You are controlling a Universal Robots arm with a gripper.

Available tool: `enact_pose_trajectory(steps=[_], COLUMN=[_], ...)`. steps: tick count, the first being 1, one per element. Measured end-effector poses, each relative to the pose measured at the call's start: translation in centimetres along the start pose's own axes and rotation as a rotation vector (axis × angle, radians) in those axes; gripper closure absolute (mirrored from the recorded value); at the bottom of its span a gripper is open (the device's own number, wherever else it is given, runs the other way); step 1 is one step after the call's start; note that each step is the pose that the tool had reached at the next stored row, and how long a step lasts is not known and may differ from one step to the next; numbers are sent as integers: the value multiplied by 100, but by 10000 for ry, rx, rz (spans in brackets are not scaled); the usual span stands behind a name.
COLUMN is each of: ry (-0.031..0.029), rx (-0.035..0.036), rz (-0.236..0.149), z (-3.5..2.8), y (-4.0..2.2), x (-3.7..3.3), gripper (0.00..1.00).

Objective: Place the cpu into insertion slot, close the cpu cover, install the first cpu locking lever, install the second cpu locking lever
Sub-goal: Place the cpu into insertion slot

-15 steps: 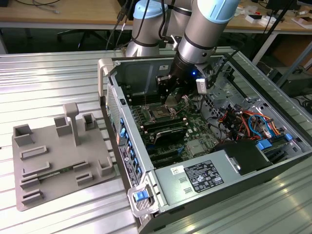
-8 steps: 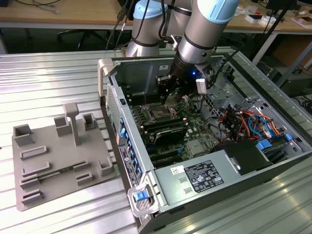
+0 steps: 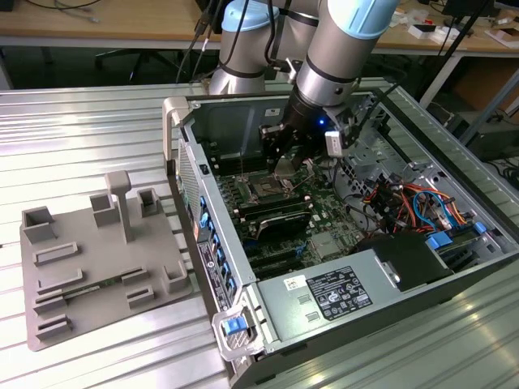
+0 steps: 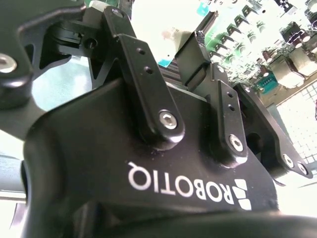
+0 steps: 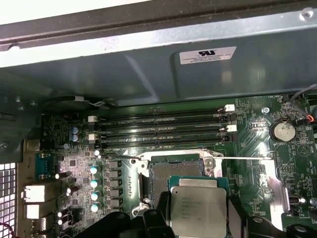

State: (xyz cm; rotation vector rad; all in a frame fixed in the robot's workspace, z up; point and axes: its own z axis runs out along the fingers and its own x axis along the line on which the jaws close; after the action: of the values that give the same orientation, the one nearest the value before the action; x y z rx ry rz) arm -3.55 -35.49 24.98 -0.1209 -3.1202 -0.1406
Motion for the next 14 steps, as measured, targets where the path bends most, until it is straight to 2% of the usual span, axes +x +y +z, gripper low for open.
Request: enact_pose_trajectory(steps=[14], ry=[-49], rx=[-11], rz=[553], z=[3], y=[0], x=[0], gripper=[45])
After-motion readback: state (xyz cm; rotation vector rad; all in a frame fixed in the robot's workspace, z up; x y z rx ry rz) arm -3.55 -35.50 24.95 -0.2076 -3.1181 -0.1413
